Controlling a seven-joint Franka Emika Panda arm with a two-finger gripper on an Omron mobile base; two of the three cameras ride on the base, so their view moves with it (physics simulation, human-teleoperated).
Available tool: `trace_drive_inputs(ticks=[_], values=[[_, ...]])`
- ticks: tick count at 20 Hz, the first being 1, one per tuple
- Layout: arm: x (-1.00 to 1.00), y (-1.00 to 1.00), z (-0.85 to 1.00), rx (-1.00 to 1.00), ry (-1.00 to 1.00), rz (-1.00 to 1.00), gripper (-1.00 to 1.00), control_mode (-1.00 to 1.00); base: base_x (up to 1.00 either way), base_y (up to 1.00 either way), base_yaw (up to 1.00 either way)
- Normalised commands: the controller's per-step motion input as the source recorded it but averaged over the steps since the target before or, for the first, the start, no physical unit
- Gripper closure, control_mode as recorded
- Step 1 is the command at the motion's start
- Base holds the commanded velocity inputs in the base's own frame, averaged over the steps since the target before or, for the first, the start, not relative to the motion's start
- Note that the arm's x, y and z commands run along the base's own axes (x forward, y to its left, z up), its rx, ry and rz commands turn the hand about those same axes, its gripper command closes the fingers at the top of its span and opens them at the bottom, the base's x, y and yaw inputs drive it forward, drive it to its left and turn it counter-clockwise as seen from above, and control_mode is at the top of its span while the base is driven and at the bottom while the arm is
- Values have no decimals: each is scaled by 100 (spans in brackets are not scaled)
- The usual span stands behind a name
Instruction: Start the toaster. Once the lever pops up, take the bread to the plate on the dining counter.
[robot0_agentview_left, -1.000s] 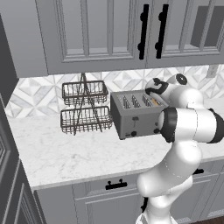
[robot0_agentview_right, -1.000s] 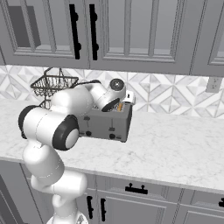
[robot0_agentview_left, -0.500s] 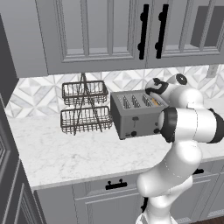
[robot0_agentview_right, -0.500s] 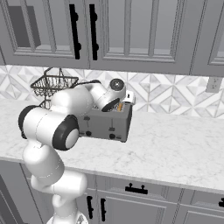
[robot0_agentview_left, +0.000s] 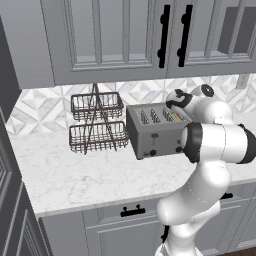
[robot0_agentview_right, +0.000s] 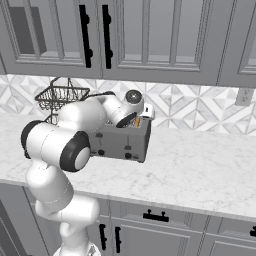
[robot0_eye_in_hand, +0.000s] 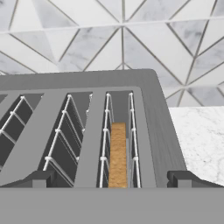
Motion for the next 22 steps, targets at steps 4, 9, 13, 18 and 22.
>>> trace_drive_inputs(ticks=[4,9,13,18,22], values=[[0,0,0,0,0,0,-100,-100,0,0,0],[0,0,0,0,0,0,-100,-100,0,0,0],[0,0,0,0,0,0,-100,-100,0,0,0],[0,0,0,0,0,0,-100,-100,0,0,0],[0,0,0,0,0,0,-100,-100,0,0,0]])
